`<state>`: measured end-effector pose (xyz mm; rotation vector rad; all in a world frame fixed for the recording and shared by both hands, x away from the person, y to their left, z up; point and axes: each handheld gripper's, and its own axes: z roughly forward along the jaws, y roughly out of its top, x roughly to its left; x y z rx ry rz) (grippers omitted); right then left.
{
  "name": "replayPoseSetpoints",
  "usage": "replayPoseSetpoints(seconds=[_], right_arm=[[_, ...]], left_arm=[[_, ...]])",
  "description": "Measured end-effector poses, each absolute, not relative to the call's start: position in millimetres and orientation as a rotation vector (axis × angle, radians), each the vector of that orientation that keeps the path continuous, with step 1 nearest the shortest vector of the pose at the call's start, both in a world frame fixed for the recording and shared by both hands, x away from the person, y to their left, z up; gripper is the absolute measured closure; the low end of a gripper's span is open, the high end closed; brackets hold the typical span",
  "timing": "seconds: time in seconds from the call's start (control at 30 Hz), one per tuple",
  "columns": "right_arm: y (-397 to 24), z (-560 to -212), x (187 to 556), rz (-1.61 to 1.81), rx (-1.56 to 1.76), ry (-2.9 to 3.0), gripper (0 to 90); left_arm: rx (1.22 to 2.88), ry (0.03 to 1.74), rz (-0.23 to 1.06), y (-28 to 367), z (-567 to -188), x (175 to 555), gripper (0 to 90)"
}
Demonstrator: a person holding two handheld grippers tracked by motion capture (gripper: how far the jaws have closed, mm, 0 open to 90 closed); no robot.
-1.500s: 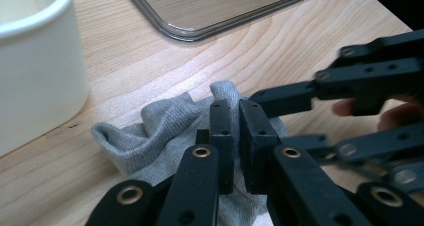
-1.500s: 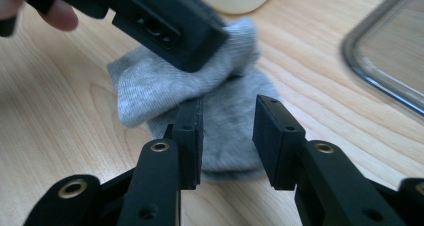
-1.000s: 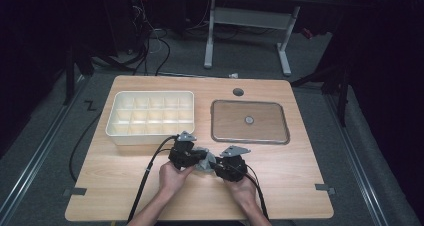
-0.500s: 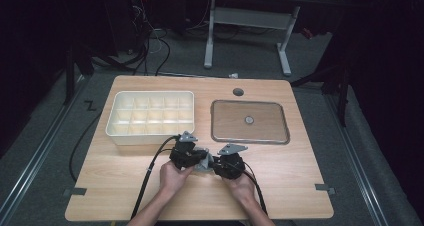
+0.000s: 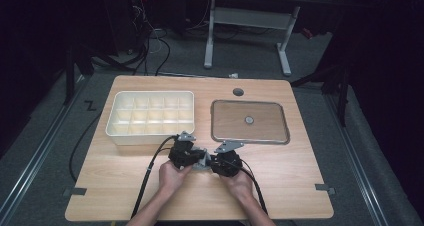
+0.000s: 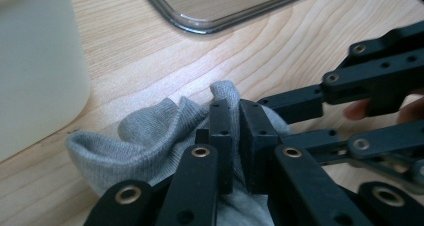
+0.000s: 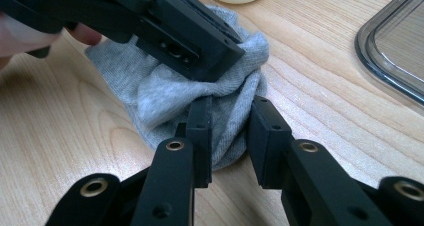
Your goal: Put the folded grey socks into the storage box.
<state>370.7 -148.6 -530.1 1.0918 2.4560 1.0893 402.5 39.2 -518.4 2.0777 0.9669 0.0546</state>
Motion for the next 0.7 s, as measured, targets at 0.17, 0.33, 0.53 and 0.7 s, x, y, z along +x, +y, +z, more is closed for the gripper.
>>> replayPoseSetpoints(seconds=[0.17, 0.33, 0.53, 0.7], right_arm=[[-148.6, -530.2, 370.6, 1.092, 1.087, 2.453, 72.6], [-148.6, -530.0, 370.5, 1.085, 1.087, 2.451, 71.2], [-148.4, -529.7, 371.6, 1.079, 1.078, 2.454, 70.2], [-146.6, -527.8, 370.4, 1.054, 1.078, 2.447, 69.2]], left_arm=[[2.115, 0.948, 0.094, 36.6, -520.7, 400.7, 85.3], [2.108, 0.943, 0.113, 36.8, -522.5, 398.4, 85.5], [2.120, 0.942, 0.116, 35.9, -521.3, 398.5, 85.6], [2.083, 0.965, 0.048, 41.6, -518.1, 400.9, 83.2]])
